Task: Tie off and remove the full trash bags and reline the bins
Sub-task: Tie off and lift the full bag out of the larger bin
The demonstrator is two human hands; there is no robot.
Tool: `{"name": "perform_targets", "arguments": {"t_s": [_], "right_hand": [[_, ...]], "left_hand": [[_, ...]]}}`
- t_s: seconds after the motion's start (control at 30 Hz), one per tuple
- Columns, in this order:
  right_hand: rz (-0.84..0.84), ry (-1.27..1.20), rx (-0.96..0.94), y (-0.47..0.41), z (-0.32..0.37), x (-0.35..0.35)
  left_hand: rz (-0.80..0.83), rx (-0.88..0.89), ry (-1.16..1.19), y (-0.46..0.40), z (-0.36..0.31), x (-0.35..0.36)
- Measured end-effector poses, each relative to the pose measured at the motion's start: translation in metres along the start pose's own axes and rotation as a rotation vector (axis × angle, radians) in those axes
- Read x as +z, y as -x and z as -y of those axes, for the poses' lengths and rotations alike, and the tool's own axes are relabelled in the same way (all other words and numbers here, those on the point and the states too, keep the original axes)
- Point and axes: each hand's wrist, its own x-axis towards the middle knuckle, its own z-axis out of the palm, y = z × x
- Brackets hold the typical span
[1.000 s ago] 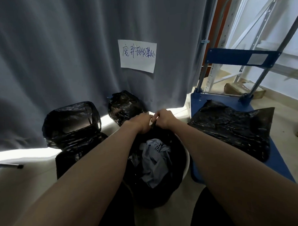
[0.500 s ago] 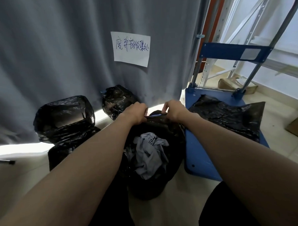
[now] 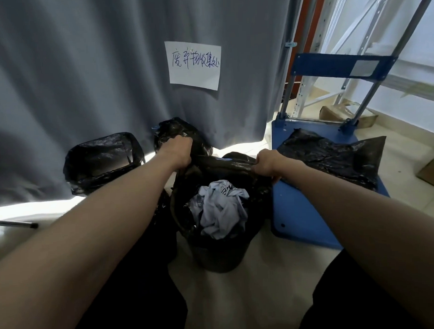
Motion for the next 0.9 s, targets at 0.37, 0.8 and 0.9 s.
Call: {"name": "perform_targets", "arguments": {"t_s": [0.37,0.8,0.9], "right_hand": [[0.139,-0.026,0.023,0.035,0.001,-0.001],[0.117,-0.032,0.006,0.03,0.003,-0.003],[0.243,-0.103,0.014,0.038,0.006,-0.007]], "left_hand": [[0.316,-0.004,0.002,0.013,0.014,0.007],[0.379,-0.033,-0.081,0.0,0.001,0.007],[0.337,-0.031,-0.079,0.005,0.008,0.002]]}}
